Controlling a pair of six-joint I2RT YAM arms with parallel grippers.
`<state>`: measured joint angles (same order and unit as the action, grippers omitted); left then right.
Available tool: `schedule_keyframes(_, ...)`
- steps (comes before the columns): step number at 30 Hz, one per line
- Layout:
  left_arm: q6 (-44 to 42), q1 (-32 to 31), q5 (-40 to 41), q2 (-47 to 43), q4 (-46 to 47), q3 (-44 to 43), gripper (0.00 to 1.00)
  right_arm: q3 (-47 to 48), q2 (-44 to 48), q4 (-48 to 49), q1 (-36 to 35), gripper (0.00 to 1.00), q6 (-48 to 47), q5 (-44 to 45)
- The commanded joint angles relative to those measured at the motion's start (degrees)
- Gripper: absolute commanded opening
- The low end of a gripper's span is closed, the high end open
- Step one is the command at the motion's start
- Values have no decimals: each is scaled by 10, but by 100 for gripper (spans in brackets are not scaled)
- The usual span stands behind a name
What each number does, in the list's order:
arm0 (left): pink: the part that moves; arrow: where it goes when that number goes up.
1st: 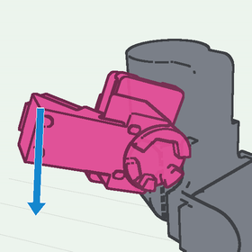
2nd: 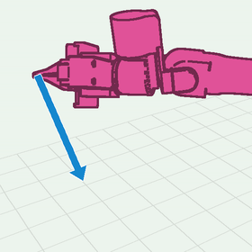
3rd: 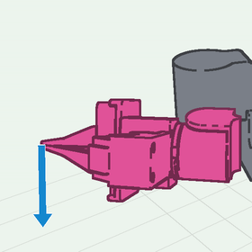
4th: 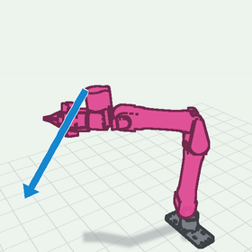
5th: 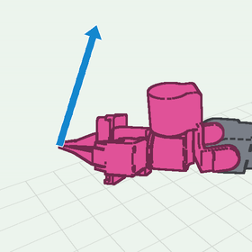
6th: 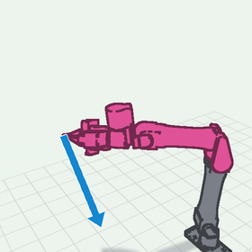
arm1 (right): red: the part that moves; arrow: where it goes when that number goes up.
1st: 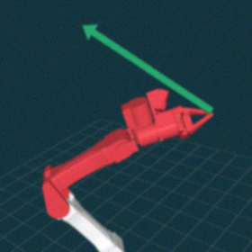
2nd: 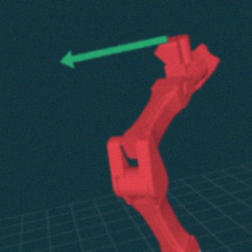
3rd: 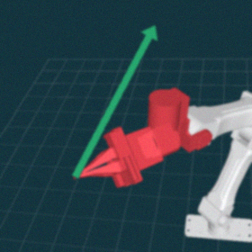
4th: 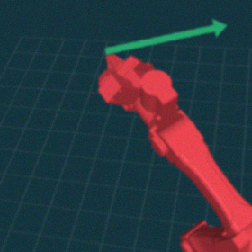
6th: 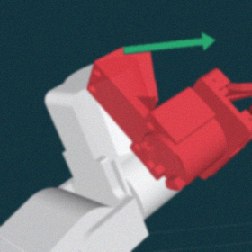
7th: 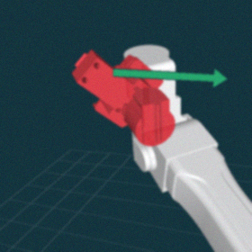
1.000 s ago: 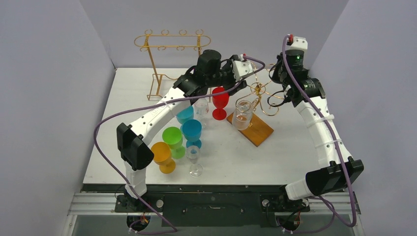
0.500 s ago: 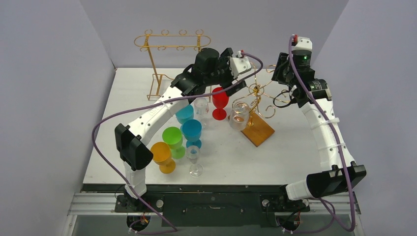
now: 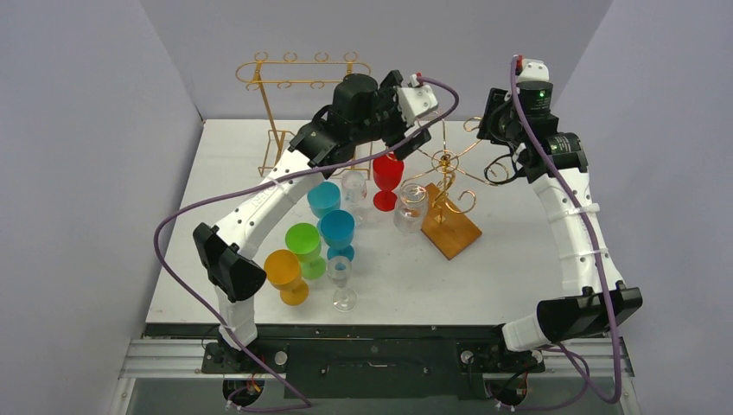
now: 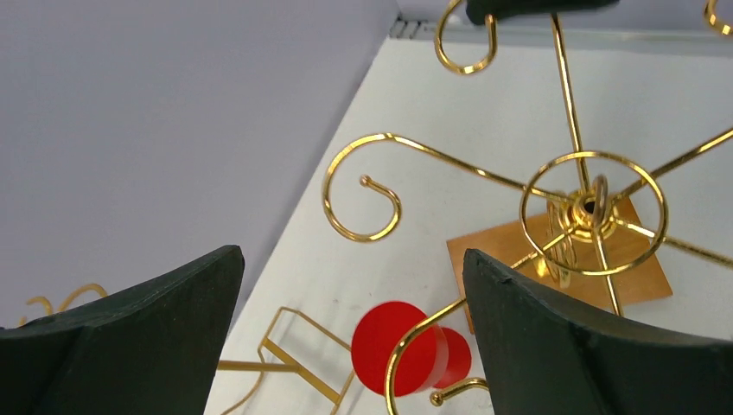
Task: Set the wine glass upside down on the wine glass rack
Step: Adjust the wine rack at the center of the board.
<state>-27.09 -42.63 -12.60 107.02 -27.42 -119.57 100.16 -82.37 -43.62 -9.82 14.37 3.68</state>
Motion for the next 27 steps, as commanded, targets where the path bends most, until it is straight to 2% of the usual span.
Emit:
schedule_keyframes(1, 37, 1, -1, 16, 24, -92, 96, 7, -14, 6, 13, 40, -3, -7)
schedule_keyframes(8, 64, 2, -9, 17, 37, -104, 96, 2, -28, 13, 30, 33, 0, -12)
schedule_keyframes(16, 73, 9, 9, 5, -1, -112, 96, 1, -24, 18, 33, 47, 4, -9)
schedule_keyframes(21, 89, 17, 44, -4, -61, -138, 96, 0, -14, 19, 45, 60, 7, -18)
schedule_keyframes(27, 111, 34, 73, -14, -136, -155, 96, 23, -9, 21, 53, 59, 13, -31)
